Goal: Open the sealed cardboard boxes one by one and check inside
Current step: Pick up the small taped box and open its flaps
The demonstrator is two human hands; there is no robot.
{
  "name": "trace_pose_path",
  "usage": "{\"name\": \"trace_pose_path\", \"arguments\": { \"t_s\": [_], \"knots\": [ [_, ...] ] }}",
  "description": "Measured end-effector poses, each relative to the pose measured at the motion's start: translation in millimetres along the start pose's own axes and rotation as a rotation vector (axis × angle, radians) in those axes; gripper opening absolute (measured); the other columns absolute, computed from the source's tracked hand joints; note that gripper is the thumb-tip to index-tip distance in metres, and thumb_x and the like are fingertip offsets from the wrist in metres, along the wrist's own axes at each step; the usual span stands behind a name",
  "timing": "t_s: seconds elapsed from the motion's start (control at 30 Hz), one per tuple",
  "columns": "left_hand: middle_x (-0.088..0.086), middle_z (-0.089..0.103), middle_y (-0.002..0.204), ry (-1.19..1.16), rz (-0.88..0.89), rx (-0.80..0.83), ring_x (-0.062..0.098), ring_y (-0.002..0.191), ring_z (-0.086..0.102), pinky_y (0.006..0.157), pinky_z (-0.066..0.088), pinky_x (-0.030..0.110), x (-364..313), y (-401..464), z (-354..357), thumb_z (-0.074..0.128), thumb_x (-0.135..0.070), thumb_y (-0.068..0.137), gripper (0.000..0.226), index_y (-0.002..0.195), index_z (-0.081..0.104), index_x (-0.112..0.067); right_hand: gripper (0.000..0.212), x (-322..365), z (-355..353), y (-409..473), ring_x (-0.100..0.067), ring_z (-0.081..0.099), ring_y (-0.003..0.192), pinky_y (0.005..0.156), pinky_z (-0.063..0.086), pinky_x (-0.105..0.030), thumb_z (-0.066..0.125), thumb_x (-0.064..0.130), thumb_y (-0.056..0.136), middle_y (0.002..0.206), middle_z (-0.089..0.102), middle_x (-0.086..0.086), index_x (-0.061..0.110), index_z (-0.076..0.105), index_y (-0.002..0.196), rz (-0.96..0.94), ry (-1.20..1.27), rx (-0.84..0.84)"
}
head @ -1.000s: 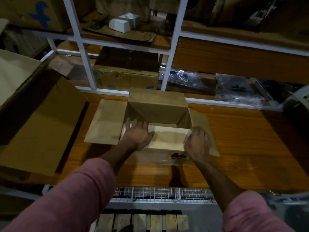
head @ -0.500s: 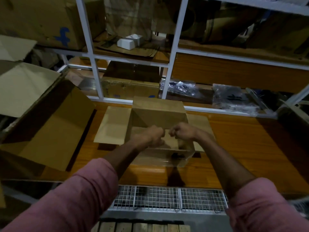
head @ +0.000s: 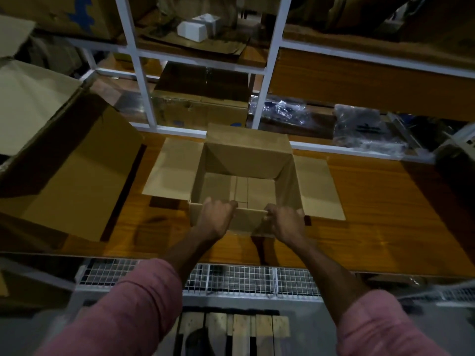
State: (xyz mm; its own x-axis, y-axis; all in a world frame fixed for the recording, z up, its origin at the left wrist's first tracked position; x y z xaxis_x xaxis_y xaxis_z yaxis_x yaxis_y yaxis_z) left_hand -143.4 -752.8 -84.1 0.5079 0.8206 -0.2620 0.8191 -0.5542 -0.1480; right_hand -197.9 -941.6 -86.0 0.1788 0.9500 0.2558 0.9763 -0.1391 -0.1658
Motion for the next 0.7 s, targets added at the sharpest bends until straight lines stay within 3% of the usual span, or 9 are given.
{"name": "trace_pose_path", "arguments": {
  "t_s": [0.13, 0.4, 0.5, 0.6, 0.7],
  "knots": [
    [-0.003, 0.067, 0.093, -0.060, 0.006, -0.050, 0.017, 0.086, 0.057, 0.104, 0.036, 0.043, 7, 6, 8, 0.043, -0.026, 0.105, 0.019, 0.117, 0.058, -0.023, 0.029, 1, 9, 4, -0.018, 0.060, 0.107, 0.089, 0.033, -0.039, 0.070, 0.018, 0.090, 0.106, 0.069, 0.011, 0.033, 0.063, 0.113, 0.013, -0.083, -0.079],
    [0.002, 0.068, 0.110, 0.016, 0.036, -0.032, 0.022, 0.105, 0.060, 0.104, 0.033, 0.041, 13, 25, 5, 0.047, -0.026, 0.105, 0.023, 0.127, 0.054, -0.022, 0.038, 2, 15, 11, -0.019, 0.054, 0.111, 0.086, 0.028, -0.037, 0.071, 0.024, 0.090, 0.118, 0.064, 0.007, 0.030, 0.060, 0.126, 0.042, -0.159, -0.141],
    [0.003, 0.064, 0.123, 0.045, 0.077, -0.110, 0.022, 0.116, 0.056, 0.103, 0.034, 0.040, 16, 27, 14, 0.049, -0.029, 0.104, 0.028, 0.132, 0.052, -0.023, 0.034, -2, 21, 12, -0.019, 0.053, 0.108, 0.088, 0.029, -0.038, 0.068, 0.029, 0.092, 0.117, 0.063, 0.004, 0.029, 0.060, 0.125, 0.005, -0.136, -0.198],
    [0.006, 0.053, 0.140, 0.100, 0.096, -0.192, 0.025, 0.130, 0.046, 0.111, 0.031, 0.044, 15, 21, 23, 0.047, -0.037, 0.104, 0.039, 0.140, 0.044, -0.022, 0.040, -6, 28, 8, -0.025, 0.052, 0.114, 0.100, 0.033, -0.044, 0.068, 0.033, 0.092, 0.123, 0.059, -0.003, 0.026, 0.057, 0.130, -0.015, -0.175, -0.211],
    [0.016, 0.039, 0.154, 0.168, 0.032, -0.235, 0.038, 0.147, 0.027, 0.120, 0.013, 0.058, 13, 6, 30, 0.055, -0.054, 0.096, 0.066, 0.149, 0.033, -0.021, 0.055, -7, 33, -6, -0.034, 0.043, 0.133, 0.116, 0.022, -0.059, 0.069, 0.040, 0.091, 0.141, 0.049, -0.013, 0.026, 0.050, 0.140, 0.045, -0.207, -0.265]
  ]
}}
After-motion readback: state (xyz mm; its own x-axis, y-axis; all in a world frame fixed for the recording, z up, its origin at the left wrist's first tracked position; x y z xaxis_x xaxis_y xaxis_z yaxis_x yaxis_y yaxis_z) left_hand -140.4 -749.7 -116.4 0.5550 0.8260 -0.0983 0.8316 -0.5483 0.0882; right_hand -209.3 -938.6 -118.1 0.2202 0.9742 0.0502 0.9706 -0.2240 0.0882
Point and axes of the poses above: each hand's wrist, its own y-axis towards the middle knuckle, its own z-axis out of the palm, x = y × z, the point moved 3 cm from there along y, towards the middle knuckle
